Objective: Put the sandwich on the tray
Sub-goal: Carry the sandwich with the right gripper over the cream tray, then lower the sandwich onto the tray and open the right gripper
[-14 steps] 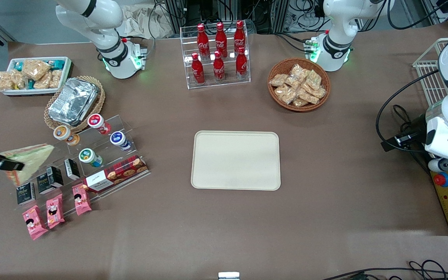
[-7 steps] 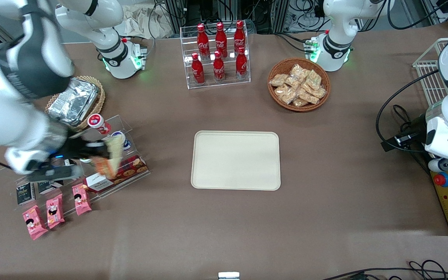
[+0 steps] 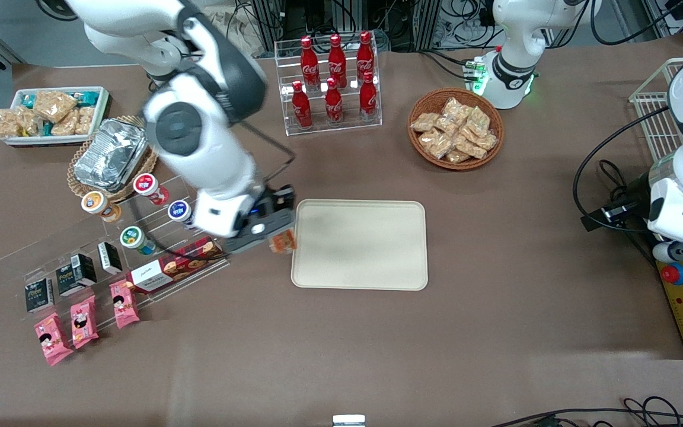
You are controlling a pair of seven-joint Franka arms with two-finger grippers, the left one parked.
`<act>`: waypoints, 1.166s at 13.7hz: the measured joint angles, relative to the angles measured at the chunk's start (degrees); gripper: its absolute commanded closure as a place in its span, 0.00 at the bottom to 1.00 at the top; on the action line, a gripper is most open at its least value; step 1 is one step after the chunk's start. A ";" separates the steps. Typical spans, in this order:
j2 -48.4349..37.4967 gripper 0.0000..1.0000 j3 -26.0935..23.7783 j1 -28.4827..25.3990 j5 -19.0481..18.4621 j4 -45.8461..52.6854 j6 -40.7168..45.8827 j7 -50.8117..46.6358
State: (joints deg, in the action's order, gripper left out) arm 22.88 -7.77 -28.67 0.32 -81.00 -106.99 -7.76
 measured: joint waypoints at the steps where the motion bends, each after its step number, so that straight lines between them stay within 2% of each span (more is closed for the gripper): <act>1: 0.80 0.62 -0.01 -2.44 -3.04 0.00 -0.63 0.57; 3: 2.33 0.62 0.03 -5.39 -6.46 -0.05 -1.98 4.21; 6: 5.23 0.61 0.35 -5.49 -6.69 -0.08 -6.96 11.85; 9: 8.92 0.61 0.35 -6.02 -7.15 -0.24 -13.18 14.90; 11: 12.22 0.62 0.33 -6.74 -11.06 -0.34 -18.35 15.72; 13: 14.93 0.62 0.26 -8.00 -17.12 -0.32 -22.35 16.50; 16: 17.12 0.62 0.25 -10.09 -23.78 -0.32 -24.36 16.59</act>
State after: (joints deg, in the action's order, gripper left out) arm 39.99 -7.52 -38.76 -23.46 -81.33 -131.35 8.83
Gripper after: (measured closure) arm 0.617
